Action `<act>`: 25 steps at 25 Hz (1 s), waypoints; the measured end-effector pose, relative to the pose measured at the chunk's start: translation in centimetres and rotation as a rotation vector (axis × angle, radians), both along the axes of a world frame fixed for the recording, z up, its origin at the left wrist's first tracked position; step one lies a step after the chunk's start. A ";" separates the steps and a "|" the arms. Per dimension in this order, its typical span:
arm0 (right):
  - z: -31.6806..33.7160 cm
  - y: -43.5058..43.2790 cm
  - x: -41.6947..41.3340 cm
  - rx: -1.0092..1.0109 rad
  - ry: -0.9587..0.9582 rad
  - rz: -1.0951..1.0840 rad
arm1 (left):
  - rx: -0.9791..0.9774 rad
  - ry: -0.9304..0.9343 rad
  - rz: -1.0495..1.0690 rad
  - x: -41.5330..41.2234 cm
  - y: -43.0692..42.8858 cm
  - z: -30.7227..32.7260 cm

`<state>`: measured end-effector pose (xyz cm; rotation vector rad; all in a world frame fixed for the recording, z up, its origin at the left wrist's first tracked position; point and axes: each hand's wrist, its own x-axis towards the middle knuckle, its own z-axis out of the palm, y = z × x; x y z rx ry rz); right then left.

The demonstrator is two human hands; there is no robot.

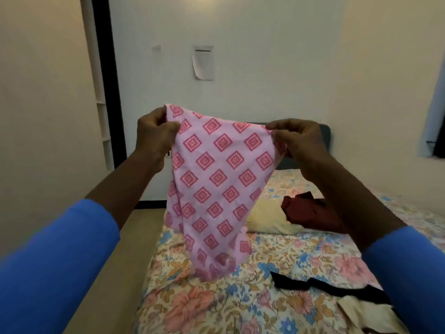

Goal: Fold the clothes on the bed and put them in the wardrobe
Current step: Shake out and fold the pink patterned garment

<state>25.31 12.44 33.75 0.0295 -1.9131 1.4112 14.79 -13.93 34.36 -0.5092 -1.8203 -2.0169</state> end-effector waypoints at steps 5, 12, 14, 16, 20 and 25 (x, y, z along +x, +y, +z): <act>-0.5 -1.5 0.7 -0.187 -0.085 -0.015 | 0.003 -0.201 -0.136 1.4 -0.1 -0.8; -15.7 3.8 -10.5 -0.370 -0.594 -0.056 | -0.116 -0.759 -0.252 -11.9 5.5 -16.4; -22.3 6.3 -15.8 -0.439 -0.671 -0.088 | -0.172 -0.791 -0.173 -18.5 8.3 -23.8; -27.4 8.2 -20.5 -0.503 -0.703 -0.136 | -0.235 -0.765 -0.109 -22.6 10.9 -29.3; -31.5 11.0 -27.5 -0.566 -0.665 -0.190 | -0.393 -0.685 0.014 -27.6 14.1 -32.5; -31.8 12.0 -27.8 -0.469 -0.688 -0.283 | -0.258 -0.652 -0.039 -27.5 15.1 -30.5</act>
